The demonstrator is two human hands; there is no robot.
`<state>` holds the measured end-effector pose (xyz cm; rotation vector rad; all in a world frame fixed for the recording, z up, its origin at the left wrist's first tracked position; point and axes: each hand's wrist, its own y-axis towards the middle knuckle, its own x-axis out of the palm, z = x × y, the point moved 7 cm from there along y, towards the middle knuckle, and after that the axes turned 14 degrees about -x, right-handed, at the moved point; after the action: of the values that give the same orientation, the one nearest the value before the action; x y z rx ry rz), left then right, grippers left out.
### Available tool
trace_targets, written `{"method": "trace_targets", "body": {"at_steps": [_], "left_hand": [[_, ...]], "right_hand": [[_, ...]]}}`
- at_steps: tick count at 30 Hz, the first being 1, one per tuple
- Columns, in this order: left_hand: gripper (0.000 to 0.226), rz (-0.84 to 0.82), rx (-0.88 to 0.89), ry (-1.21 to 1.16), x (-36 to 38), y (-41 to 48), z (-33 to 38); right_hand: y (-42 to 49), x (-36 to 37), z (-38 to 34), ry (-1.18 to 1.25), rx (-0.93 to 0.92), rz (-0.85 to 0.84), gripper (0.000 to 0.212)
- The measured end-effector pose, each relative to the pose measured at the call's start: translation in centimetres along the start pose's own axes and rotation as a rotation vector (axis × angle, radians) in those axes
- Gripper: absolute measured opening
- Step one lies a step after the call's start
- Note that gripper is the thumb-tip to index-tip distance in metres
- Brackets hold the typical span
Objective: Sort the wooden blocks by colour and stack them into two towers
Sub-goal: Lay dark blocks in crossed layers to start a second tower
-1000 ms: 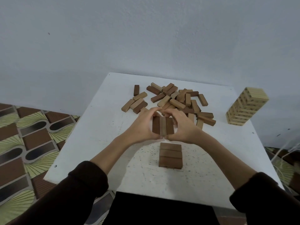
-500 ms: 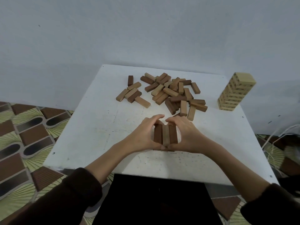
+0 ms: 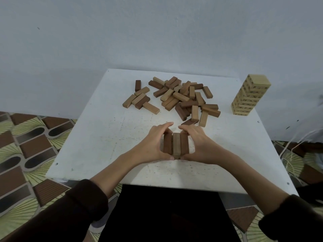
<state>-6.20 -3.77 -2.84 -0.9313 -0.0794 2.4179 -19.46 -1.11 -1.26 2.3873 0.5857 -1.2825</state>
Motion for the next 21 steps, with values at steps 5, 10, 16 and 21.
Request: {"method": "trace_targets", "body": {"at_steps": [5, 10, 16, 21], "left_hand": [[0.103, 0.010, 0.024, -0.006, 0.2, 0.0, 0.0], [0.102, 0.014, 0.024, -0.012, 0.3, 0.1, 0.0], [0.101, 0.024, 0.026, -0.029, 0.4, 0.4, -0.2], [0.101, 0.021, 0.017, -0.064, 0.7, 0.7, -0.7]], "right_hand": [[0.2, 0.3, 0.1, -0.012, 0.000, 0.006, 0.091], [0.3, 0.8, 0.3, -0.030, -0.009, 0.022, 0.090], [0.4, 0.9, 0.9, -0.054, 0.020, 0.037, 0.093], [0.5, 1.2, 1.2, -0.034, 0.037, 0.032, 0.094]]}}
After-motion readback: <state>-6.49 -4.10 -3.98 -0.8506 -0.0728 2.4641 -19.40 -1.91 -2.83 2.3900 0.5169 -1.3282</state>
